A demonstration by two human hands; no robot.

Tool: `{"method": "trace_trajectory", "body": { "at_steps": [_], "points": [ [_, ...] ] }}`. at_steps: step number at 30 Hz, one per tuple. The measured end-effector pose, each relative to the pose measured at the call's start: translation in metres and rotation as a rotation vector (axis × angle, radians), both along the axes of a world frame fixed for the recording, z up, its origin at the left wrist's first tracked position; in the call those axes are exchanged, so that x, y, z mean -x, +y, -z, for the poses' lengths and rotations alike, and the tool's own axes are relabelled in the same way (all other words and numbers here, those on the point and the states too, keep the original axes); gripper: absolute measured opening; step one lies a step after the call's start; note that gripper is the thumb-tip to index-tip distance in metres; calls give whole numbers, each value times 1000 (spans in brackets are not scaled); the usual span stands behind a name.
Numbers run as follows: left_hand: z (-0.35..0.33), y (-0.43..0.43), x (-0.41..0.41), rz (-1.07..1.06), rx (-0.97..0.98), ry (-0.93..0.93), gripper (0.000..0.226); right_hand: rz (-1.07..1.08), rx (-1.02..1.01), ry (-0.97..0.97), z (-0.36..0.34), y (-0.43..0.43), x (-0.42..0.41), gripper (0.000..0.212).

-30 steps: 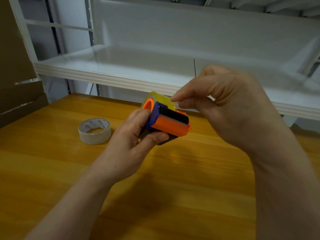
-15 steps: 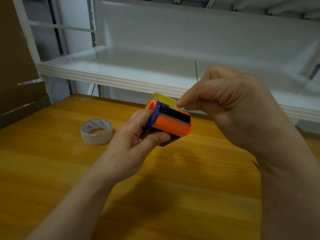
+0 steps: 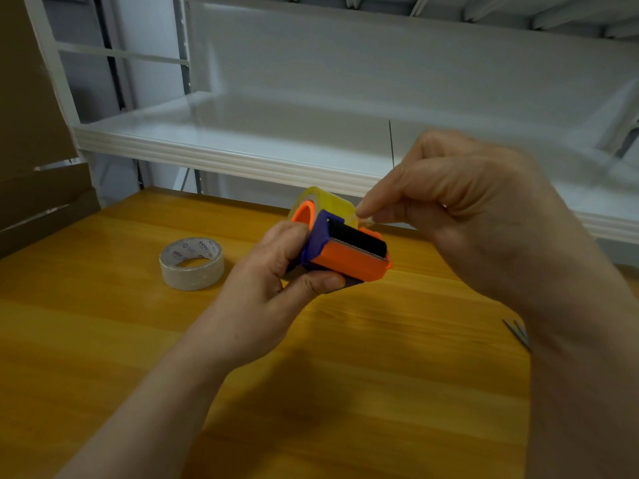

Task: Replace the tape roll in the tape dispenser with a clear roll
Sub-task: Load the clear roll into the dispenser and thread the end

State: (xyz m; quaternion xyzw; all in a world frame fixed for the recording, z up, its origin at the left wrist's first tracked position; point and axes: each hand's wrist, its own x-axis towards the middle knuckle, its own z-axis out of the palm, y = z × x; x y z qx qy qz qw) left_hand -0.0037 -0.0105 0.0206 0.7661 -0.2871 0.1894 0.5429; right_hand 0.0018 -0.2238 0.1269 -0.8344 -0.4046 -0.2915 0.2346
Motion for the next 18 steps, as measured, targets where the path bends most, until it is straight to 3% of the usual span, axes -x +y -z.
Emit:
{"method": "trace_trajectory", "body": {
  "at_steps": [5,11,14,18],
  "points": [
    [-1,0,0,-47,-23,-43,27,11,15,-6,-1,1,1,18],
    [0,-1,2,110,208,106,37,5,36,-2,-3,2,6,20],
    [0,-2,2,83,163,87,37,19,56,0,-4,3,8,19],
    [-3,-4,3,-41,-4,-70,26,3,59,19,-5,2,9,16]
  ]
}}
